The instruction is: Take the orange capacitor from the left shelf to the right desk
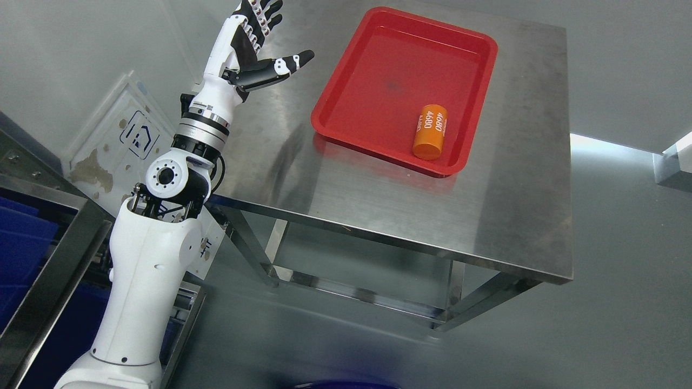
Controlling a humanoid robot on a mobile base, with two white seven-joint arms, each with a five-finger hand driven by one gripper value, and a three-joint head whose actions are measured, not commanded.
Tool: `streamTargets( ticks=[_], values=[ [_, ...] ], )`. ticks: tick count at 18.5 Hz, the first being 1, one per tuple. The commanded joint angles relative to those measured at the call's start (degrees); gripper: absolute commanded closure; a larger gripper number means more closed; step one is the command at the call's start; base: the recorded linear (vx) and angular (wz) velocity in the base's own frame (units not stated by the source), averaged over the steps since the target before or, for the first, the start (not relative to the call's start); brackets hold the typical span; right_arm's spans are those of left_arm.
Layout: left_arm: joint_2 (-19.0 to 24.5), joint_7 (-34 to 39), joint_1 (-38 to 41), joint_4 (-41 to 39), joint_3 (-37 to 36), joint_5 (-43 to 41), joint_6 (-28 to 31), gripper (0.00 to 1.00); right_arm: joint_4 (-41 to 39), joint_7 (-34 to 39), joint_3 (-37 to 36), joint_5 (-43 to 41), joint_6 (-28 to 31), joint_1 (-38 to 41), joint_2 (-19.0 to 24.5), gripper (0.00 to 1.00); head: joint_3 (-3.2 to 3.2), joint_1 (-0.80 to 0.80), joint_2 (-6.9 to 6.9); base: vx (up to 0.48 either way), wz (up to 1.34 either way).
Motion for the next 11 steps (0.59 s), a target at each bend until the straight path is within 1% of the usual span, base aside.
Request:
streamTargets(
  ticks=[1, 4, 11],
  values=[
    [0.38, -0.01, 2.84, -3.49, 1.39, -0.02, 0.03, 0.0, -1.32, -0.04, -0.7, 0.0, 0.02, 1.93, -1.0, 0.0, 0.0, 0.0, 0.0, 0.0, 0.0],
    [0.02, -0.01, 5.74, -3.49, 0.95, -0.02, -0.06, 0.0, -1.32, -0.04, -0.7, 0.0, 0.02, 1.93, -1.0, 0.0, 0.0, 0.0, 0.0, 0.0, 0.0],
    [-0.86, -0.36, 6.01, -3.49, 0.77, -0.02, -0.06, 0.0, -1.32, -0.04, -0.62, 0.0, 0.02, 1.93, -1.0, 0.0, 0.0, 0.0, 0.0, 0.0, 0.0]
  ],
)
